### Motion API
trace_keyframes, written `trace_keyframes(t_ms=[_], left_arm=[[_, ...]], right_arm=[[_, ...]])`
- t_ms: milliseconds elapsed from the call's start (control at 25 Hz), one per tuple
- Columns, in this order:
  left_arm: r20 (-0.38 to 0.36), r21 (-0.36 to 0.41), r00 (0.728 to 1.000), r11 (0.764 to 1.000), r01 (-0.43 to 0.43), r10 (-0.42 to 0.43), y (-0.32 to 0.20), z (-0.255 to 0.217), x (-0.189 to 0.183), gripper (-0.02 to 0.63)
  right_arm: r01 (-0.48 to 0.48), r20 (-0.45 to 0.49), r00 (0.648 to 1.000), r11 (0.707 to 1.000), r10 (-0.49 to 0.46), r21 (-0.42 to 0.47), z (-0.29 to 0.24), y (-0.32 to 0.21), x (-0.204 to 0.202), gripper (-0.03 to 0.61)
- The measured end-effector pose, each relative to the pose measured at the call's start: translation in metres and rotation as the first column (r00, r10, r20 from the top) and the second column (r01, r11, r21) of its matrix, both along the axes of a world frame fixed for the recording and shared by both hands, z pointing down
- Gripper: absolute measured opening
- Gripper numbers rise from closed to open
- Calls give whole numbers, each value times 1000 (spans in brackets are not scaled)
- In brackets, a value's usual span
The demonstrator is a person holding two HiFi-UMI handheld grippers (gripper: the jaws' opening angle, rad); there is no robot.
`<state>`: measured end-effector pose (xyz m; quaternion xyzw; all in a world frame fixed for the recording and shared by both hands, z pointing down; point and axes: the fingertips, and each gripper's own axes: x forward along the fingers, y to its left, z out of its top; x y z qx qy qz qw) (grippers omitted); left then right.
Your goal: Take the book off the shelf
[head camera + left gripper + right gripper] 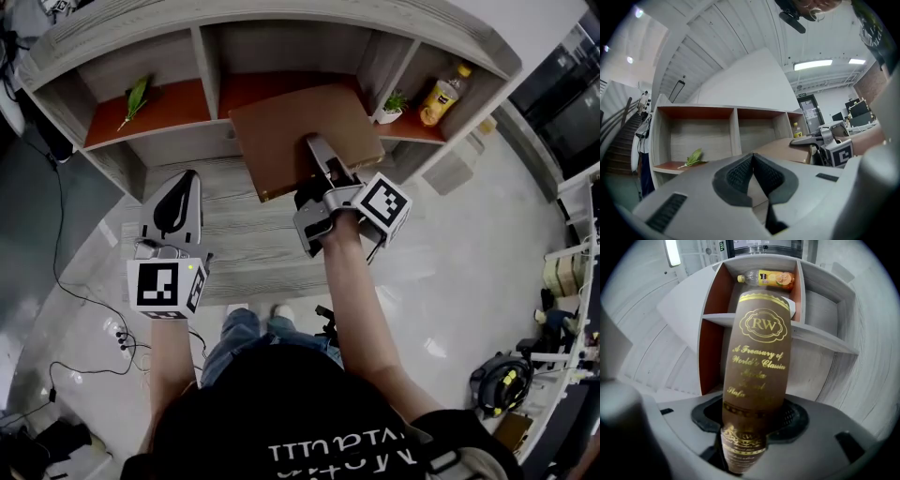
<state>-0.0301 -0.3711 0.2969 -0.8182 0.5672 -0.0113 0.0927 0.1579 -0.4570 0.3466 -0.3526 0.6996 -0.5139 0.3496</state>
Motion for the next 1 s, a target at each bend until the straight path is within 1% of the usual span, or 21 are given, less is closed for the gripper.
trace_keyframes(t_ms=[80,160,240,440,520,600,640,760,840,1000], left_arm=[[-2,0,1000,1000,-12,12,3,2,12,11],[-3,1,1000,1000,-23,23,7,3,23,11],[-7,4,1000,1000,-31,31,11,3,33,11],[-9,18,999,999,-45,46,19,5,53,11],[-9,23,998,998,-55,55,21,6,59,11],[-5,27,998,997,-68,68,22,5,63,11],[-2,29,997,997,-76,77,21,5,65,11],[3,36,994,993,-108,108,18,2,67,11],[7,41,992,991,-127,127,16,-3,65,11],[7,48,988,987,-151,151,12,-14,57,11]], right_arm=[[2,-9,1000,1000,-2,2,1,9,9,242],[5,-48,999,1000,-4,6,2,17,17,239],[9,-86,996,999,-7,31,-1,25,23,238],[31,-209,978,995,-9,99,-9,46,31,232],[29,-270,963,990,9,137,-14,52,34,232],[23,-372,927,984,44,174,-17,57,36,232],[19,-431,900,981,67,192,-17,59,37,232],[5,-585,800,973,135,231,-16,65,40,232],[-3,-642,747,967,171,254,-18,67,37,232],[-27,-708,664,954,241,300,-26,74,30,232]])
